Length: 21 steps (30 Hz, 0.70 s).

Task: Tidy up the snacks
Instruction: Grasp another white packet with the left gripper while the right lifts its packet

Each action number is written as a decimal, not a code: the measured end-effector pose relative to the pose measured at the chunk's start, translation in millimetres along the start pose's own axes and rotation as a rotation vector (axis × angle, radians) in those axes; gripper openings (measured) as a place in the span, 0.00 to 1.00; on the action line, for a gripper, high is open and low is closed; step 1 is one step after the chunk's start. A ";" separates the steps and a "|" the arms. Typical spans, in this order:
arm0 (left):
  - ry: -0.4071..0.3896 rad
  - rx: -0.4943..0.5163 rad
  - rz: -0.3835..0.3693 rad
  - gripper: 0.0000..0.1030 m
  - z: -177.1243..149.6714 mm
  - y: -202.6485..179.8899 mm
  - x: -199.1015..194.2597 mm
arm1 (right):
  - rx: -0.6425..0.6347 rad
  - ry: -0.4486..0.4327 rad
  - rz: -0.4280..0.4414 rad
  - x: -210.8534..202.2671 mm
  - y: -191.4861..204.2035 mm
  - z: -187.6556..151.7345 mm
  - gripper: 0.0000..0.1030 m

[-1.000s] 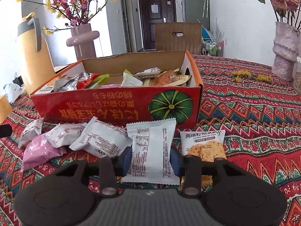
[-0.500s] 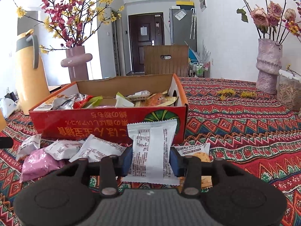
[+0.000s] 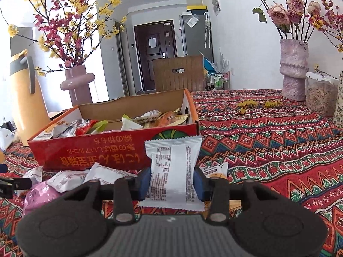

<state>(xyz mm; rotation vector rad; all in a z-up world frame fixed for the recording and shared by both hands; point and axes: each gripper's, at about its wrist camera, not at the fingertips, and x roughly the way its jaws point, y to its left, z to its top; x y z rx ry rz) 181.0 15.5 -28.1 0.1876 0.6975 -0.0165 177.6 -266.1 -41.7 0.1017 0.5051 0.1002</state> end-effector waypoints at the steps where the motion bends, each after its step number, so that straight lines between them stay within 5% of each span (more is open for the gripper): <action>1: -0.004 0.000 -0.003 1.00 0.6 -0.2 2.1 | 0.001 -0.001 0.002 0.0 0.0 0.3 0.40; 11: 0.046 -0.045 0.026 0.99 5.5 14.4 25.3 | 0.011 -0.005 0.022 -1.0 -1.6 0.0 0.41; 21: 0.053 -0.071 -0.054 0.49 3.9 16.7 26.4 | 0.012 -0.007 0.025 -1.3 -1.7 -0.1 0.41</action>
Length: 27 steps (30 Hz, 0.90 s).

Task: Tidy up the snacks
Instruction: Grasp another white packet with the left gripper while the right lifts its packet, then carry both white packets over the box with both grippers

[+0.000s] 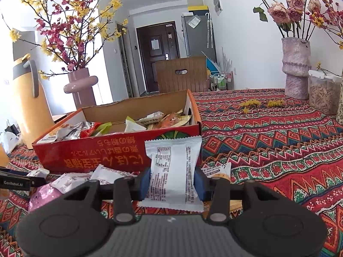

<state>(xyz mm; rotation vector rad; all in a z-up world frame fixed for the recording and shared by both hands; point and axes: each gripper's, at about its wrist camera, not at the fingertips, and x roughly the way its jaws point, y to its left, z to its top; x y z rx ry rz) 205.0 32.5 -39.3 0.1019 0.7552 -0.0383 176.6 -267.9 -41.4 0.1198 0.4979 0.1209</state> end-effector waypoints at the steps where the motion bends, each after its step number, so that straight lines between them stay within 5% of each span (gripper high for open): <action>1: 0.000 -0.003 -0.006 0.46 -0.2 0.0 -0.8 | 0.000 0.000 0.000 0.1 0.0 0.0 0.42; 19: -0.062 -0.079 -0.019 0.40 -8.6 0.0 -33.4 | -0.009 -0.013 -0.005 -2.2 1.4 -0.4 0.41; 27: -0.132 -0.087 -0.016 0.40 -2.8 0.8 -60.3 | -0.008 -0.083 0.002 -16.6 2.6 6.7 0.41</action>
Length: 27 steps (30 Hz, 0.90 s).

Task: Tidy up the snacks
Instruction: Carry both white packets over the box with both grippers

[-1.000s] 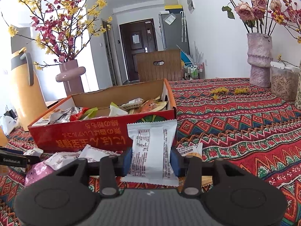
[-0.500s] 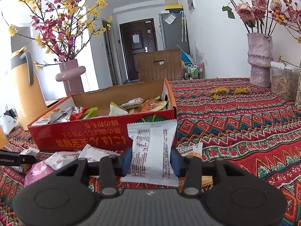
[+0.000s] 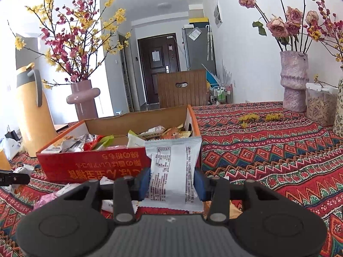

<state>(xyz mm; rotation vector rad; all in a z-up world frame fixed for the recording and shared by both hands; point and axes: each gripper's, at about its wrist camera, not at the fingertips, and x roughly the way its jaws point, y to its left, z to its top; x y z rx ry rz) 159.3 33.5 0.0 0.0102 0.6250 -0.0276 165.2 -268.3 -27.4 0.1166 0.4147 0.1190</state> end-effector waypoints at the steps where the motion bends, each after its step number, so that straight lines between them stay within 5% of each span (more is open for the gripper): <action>1: -0.011 -0.001 0.000 0.40 2.2 0.0 -3.2 | 0.002 -0.006 0.002 -1.7 0.1 1.8 0.41; 27: -0.210 0.038 -0.013 0.40 78.8 -30.2 -22.2 | -0.045 -0.132 0.097 8.2 38.7 68.5 0.41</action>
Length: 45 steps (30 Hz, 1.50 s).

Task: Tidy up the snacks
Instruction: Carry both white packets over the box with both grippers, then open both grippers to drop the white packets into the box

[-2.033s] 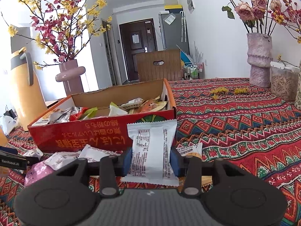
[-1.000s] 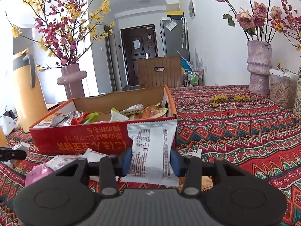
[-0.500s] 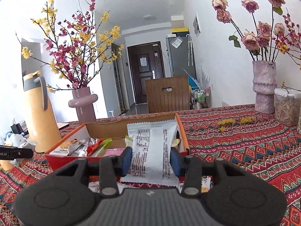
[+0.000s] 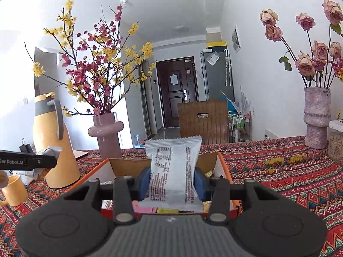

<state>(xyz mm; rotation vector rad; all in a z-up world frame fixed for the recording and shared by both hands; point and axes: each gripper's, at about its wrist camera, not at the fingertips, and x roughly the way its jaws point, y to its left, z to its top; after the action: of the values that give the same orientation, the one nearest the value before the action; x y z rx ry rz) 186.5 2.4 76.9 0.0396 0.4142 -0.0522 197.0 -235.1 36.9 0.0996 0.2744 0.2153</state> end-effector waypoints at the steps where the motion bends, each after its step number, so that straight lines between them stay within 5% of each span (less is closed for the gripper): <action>1: -0.004 -0.001 0.001 0.40 2.6 -0.6 1.9 | -0.002 -0.001 0.002 3.0 0.5 2.4 0.41; 16: -0.053 -0.064 0.025 0.40 22.6 -7.5 50.5 | -0.018 0.007 0.019 59.1 12.7 15.8 0.41; 32: 0.001 -0.113 0.044 0.42 -11.7 0.9 93.8 | -0.041 0.104 0.012 88.5 17.8 -10.2 0.44; 34: -0.012 -0.118 0.044 0.50 -12.2 1.7 91.0 | -0.041 0.105 0.004 88.2 18.2 -11.7 0.53; 36: -0.037 -0.126 0.059 0.74 -12.4 2.6 86.2 | -0.033 0.098 -0.008 86.0 16.0 -11.9 0.70; 39: -0.076 -0.133 0.092 0.93 -11.2 3.6 79.9 | -0.014 0.067 -0.020 79.7 12.6 -10.8 0.90; 45: -0.091 -0.142 0.108 1.00 -11.1 3.6 76.5 | 0.006 0.032 -0.030 72.7 8.1 -9.6 1.00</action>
<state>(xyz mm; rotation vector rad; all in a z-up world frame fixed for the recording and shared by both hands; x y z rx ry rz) 252.2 3.3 36.0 -0.0799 0.3230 0.0812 261.0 -210.3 10.0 0.0980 0.3085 0.1866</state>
